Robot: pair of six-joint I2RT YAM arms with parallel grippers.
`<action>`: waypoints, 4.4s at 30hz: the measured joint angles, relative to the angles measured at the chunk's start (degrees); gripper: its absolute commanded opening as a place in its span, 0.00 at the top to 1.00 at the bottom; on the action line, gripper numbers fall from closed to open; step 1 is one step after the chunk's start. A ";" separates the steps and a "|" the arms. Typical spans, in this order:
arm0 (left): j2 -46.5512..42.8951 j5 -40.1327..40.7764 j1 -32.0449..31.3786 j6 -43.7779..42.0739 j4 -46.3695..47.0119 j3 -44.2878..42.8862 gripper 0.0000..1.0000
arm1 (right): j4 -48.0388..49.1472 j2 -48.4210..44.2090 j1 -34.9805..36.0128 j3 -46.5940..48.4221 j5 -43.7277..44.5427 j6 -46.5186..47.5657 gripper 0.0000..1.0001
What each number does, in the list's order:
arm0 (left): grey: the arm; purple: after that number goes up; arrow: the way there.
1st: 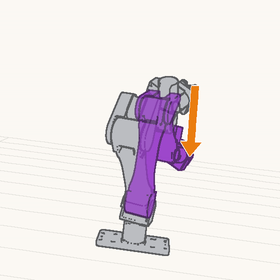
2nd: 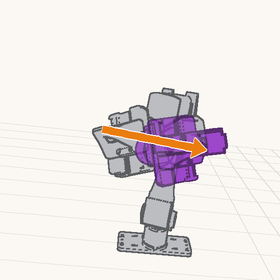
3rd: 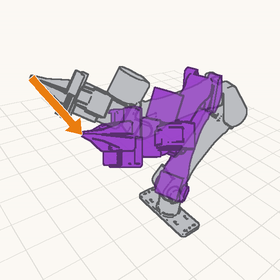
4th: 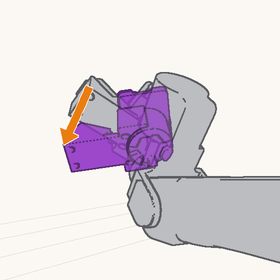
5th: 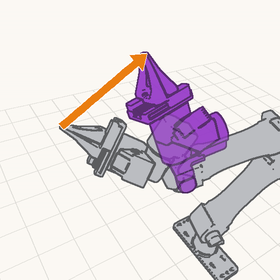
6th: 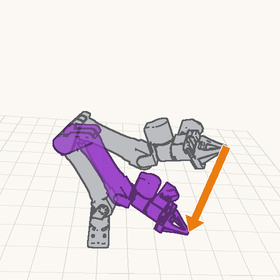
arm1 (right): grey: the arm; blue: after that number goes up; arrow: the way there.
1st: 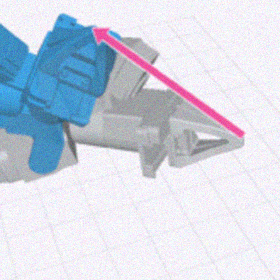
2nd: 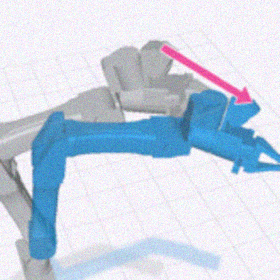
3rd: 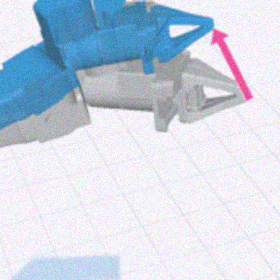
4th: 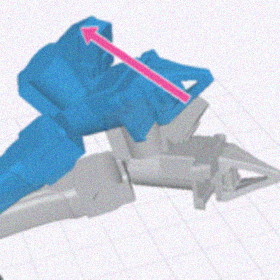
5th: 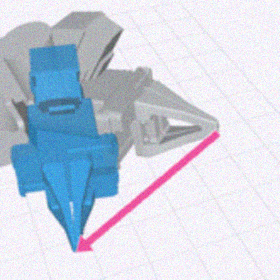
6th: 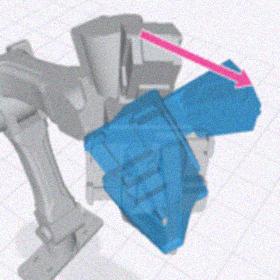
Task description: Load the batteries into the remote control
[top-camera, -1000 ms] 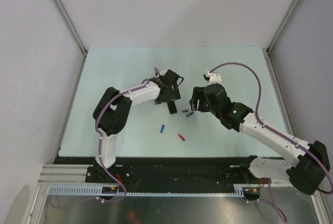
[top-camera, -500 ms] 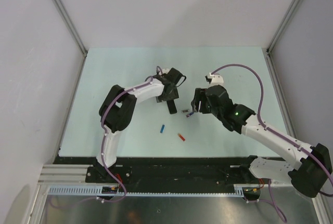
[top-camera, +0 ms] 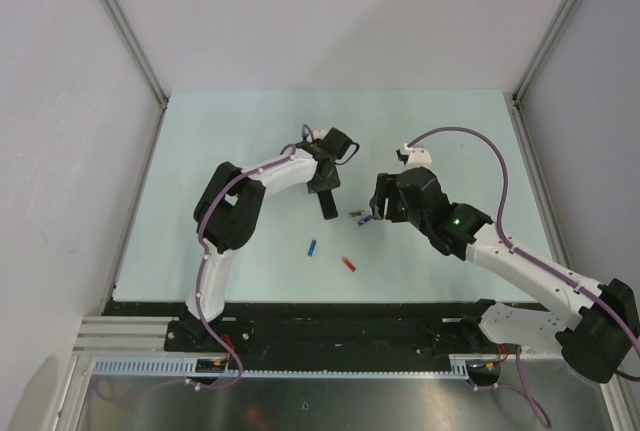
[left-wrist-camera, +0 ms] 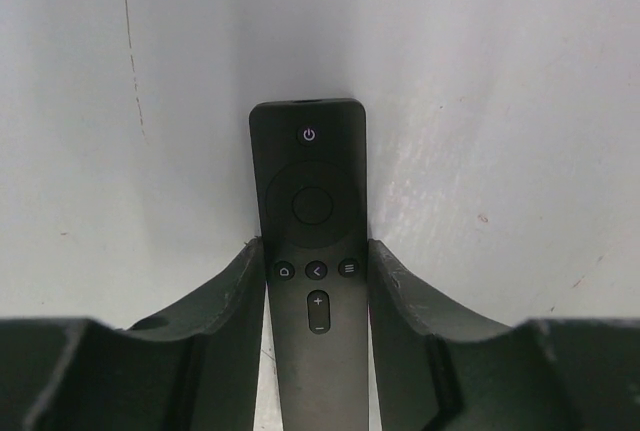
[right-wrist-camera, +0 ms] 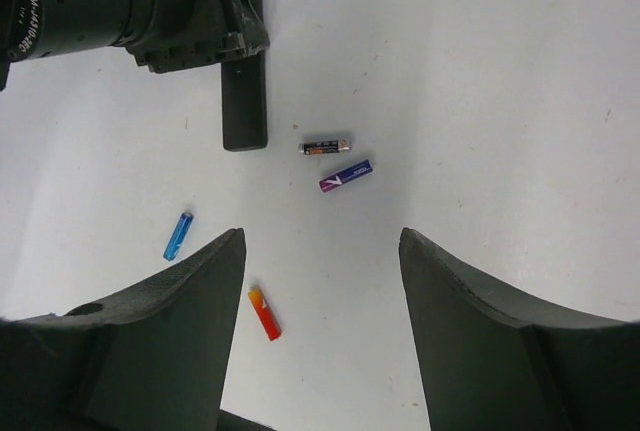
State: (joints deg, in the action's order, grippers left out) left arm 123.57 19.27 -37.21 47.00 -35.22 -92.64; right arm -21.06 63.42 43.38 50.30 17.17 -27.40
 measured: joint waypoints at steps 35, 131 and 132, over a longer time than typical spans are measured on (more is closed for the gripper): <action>-62.69 -34.69 2.03 -0.85 60.85 55.28 1.00 | 32.20 -9.77 -11.04 -13.18 -46.07 -17.51 0.10; -63.25 -26.62 -4.68 5.03 60.17 59.98 0.23 | -4.72 1.62 22.88 9.90 8.96 7.82 0.67; -62.73 -26.62 -4.74 5.03 60.08 59.65 0.23 | -4.66 1.97 23.08 10.05 8.94 7.82 0.67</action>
State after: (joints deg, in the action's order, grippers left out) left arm 60.84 -7.35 -41.95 52.03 24.86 -32.99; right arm -25.71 65.39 66.46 60.36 26.11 -19.57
